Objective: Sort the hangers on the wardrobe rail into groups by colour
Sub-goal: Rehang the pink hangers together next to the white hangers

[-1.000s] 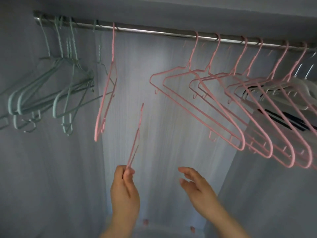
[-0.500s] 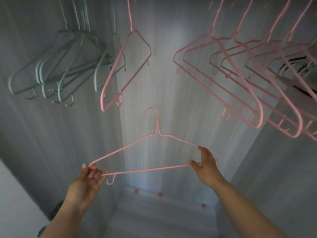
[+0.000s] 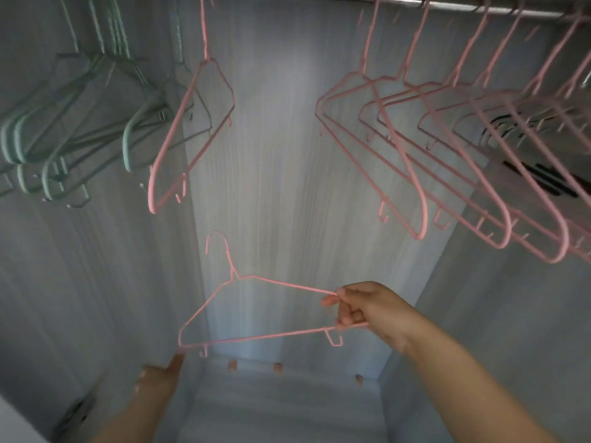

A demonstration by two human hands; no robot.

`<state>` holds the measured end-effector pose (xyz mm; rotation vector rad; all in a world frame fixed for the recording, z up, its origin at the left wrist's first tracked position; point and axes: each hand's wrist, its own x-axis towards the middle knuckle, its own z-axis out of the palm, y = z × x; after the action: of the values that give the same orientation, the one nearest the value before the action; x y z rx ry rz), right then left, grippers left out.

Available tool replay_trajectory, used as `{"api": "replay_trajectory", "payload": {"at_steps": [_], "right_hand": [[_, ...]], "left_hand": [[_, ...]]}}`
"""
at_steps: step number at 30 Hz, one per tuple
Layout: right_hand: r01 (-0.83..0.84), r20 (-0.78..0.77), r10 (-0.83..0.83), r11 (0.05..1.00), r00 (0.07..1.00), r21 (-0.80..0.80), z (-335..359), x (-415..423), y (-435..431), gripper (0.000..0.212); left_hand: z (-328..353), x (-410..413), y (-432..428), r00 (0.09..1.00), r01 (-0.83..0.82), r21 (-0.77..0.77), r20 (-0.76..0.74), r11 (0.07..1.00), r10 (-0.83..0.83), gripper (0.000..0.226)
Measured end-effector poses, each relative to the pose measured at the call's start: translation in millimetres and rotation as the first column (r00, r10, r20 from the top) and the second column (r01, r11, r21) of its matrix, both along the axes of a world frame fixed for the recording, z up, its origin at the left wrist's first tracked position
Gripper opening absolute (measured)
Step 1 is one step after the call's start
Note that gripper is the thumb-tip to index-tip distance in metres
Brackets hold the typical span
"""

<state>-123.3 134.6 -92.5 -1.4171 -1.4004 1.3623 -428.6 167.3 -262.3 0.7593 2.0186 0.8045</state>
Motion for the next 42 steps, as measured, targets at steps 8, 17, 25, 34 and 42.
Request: {"api": "replay_trajectory", "payload": {"at_steps": [8,17,25,34,42], "right_hand": [[0.217,-0.354,-0.171,0.972,0.919,0.093,35,-100,-55,0.022],[0.32,-0.2,-0.251,0.783,0.947,0.533,86,-141,-79,0.023],[0.252,-0.129,-0.226,0.686,0.966,0.683,120,-156,-40,0.023],[0.37,-0.126,-0.379,0.686,0.917,0.627,116,-143,10,0.03],[0.158,0.18,-0.615,0.453,0.768,0.877,91,-160,-38,0.063]], "left_hand": [[129,90,-53,0.784,0.313,0.718,0.174,0.622,-0.595,0.032],[190,72,-87,0.597,0.141,0.885,0.281,0.444,-0.751,0.107],[199,48,-47,0.97,0.029,0.976,0.025,0.215,-0.243,0.061],[224,56,-18,0.914,0.378,0.898,-0.323,0.227,-0.245,0.062],[240,60,-6,0.924,0.349,0.918,-0.303,0.19,-0.233,0.033]]}}
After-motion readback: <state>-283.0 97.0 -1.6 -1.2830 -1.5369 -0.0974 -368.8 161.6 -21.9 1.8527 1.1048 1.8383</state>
